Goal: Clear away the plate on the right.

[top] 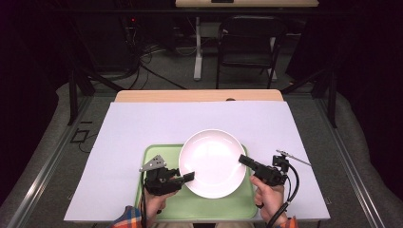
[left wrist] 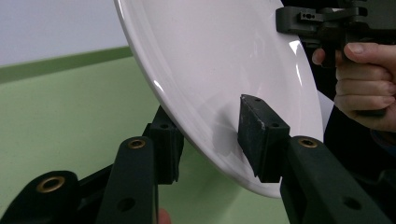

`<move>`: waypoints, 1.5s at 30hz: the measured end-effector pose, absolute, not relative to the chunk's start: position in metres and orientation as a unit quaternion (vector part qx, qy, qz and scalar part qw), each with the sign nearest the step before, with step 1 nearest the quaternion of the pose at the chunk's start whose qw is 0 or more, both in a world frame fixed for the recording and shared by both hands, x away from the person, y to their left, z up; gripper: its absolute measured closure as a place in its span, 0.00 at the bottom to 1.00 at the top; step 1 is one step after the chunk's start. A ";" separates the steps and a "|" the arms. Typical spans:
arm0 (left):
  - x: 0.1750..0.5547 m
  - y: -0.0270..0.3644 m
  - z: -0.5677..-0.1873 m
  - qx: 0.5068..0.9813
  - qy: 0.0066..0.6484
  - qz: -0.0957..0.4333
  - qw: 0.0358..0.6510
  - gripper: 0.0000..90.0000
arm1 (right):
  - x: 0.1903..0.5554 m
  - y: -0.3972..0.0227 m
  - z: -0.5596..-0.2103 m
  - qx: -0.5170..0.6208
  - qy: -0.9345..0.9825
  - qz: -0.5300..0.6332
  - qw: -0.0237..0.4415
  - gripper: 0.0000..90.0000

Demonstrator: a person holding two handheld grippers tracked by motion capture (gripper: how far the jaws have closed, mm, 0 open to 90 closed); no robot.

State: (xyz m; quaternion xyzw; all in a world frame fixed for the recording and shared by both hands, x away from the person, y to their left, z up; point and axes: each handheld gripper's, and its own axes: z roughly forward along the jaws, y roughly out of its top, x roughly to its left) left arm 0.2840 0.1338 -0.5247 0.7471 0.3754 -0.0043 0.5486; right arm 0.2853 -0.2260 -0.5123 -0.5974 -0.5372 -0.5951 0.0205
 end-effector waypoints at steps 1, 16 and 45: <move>0.284 0.135 -0.525 0.747 0.377 -0.005 0.548 0.68 | 0.285 -0.225 -0.513 -0.597 -0.540 -0.593 0.021 0.92; 0.286 0.144 -0.523 0.746 0.394 -0.003 0.537 0.74 | 0.284 -0.214 -0.517 -0.591 -0.564 -0.577 0.011 0.89; 0.295 0.155 -0.531 0.743 0.429 -0.011 0.514 0.76 | 0.283 -0.196 -0.526 -0.584 -0.602 -0.545 -0.002 0.88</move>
